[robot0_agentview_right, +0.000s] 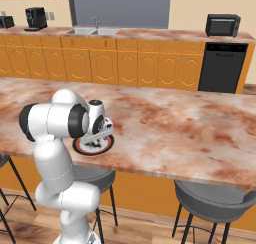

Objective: Transport the fish and mushroom to the fridge. Place the fish on the rack containing meat and place the mushroom on the rack containing the vegetable, ensuring meats and vegetables are on different racks.

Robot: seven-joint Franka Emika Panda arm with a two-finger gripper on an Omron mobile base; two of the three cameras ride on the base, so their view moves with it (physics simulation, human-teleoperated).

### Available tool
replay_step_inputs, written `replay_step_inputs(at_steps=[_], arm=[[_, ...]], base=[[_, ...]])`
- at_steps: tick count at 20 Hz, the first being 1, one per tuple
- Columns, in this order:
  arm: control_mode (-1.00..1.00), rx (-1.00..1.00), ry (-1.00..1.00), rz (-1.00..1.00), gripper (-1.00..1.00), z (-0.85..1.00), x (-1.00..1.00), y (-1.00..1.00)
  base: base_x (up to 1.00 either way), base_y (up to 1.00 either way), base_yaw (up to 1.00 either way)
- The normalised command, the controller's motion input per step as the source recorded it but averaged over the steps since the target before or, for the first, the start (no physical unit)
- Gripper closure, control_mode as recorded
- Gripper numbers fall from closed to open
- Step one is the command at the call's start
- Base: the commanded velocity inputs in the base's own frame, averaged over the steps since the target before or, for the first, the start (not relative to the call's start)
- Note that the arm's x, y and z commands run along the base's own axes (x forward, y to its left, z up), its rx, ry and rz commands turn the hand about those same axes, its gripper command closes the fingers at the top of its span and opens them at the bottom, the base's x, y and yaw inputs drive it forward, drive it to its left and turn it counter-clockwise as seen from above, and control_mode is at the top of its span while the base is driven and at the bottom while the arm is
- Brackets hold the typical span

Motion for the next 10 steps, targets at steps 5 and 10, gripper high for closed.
replay_step_inputs(at_steps=[5,10], arm=[[-1.00,0.01,0.00,0.01,1.00,-0.29,0.00,0.27],[-1.00,0.02,-0.01,0.00,1.00,-0.06,0.00,0.14]], base=[[0.00,0.00,0.00],[0.00,0.00,0.00]])
